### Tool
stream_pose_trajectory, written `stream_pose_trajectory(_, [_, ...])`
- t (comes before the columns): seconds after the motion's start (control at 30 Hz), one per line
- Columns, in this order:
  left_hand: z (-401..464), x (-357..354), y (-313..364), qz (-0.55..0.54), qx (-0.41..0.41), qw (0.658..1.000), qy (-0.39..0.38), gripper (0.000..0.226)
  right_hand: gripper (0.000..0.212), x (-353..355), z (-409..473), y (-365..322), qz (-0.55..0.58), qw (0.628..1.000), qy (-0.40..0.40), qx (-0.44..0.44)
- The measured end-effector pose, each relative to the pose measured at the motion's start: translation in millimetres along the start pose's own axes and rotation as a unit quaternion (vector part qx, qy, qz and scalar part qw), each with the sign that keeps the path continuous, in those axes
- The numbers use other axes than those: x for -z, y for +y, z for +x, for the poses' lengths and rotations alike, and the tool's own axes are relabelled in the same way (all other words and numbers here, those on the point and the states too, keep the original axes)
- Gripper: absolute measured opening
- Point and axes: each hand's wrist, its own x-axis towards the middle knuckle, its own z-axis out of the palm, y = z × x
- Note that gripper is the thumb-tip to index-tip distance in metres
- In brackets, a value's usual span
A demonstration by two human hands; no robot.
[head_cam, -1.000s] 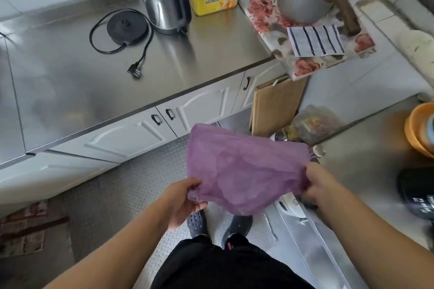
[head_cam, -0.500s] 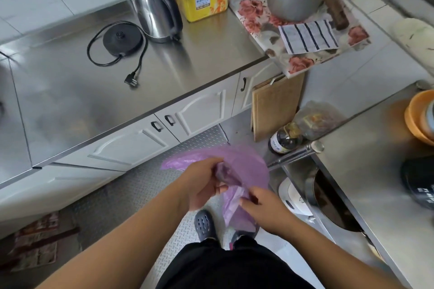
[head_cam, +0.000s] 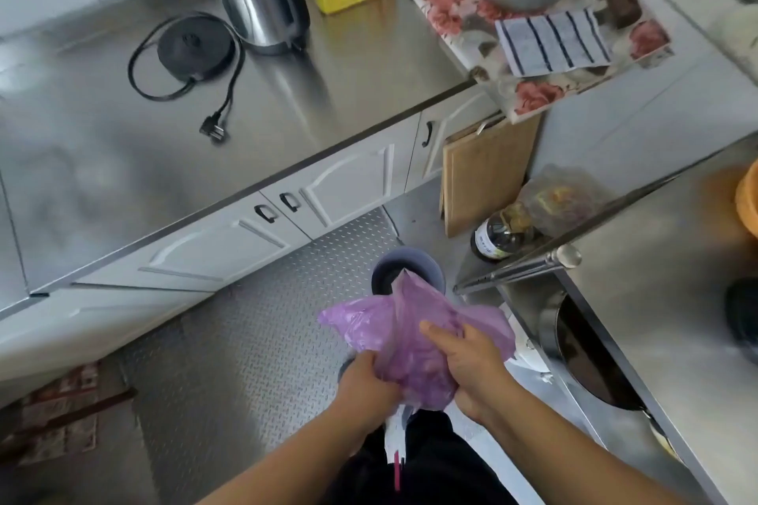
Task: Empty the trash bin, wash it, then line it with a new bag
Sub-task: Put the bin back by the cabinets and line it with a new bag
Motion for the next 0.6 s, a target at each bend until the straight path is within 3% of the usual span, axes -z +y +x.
stream_pose_trajectory(0.1, [23, 6, -11, 0.050, 0.031, 0.997, 0.057, 0.046, 0.044, 13, 21, 8, -0.223, 0.974, -0.024, 0.019])
stream_pose_trajectory(0.13, [32, 9, -13, 0.071, 0.042, 0.994, 0.071, 0.046, 0.046, 19, 32, 11, -0.357, 0.933, -0.022, 0.029])
stream_pose_trajectory(0.2, [56, 16, -17, 0.122, 0.067, 0.987, 0.077, 0.041, 0.045, 30, 61, 17, -0.573, 0.818, -0.011, 0.040])
stream_pose_trajectory(0.27, [86, 23, -25, 0.166, 0.087, 0.979, 0.079, 0.043, 0.035, 42, 90, 25, -0.662, 0.749, 0.005, 0.023])
stream_pose_trajectory(0.37, [129, 29, -38, 0.214, 0.114, 0.969, 0.046, 0.074, 0.026, 60, 135, 40, -0.706, 0.708, 0.008, 0.032])
stream_pose_trajectory(0.43, [157, 27, -46, 0.231, 0.139, 0.963, 0.003, 0.100, 0.035, 70, 163, 51, -0.719, 0.694, 0.021, 0.031])
stream_pose_trajectory(0.5, [183, 24, -52, 0.244, 0.151, 0.957, -0.032, 0.104, 0.035, 75, 194, 63, -0.718, 0.694, 0.049, 0.022])
stream_pose_trajectory(0.57, [208, 25, -61, 0.306, 0.137, 0.941, -0.034, 0.074, 0.030, 77, 223, 74, -0.669, 0.740, 0.073, -0.008])
stream_pose_trajectory(0.6, [220, 26, -64, 0.352, 0.123, 0.928, -0.013, 0.051, 0.024, 78, 237, 79, -0.596, 0.798, 0.087, -0.024])
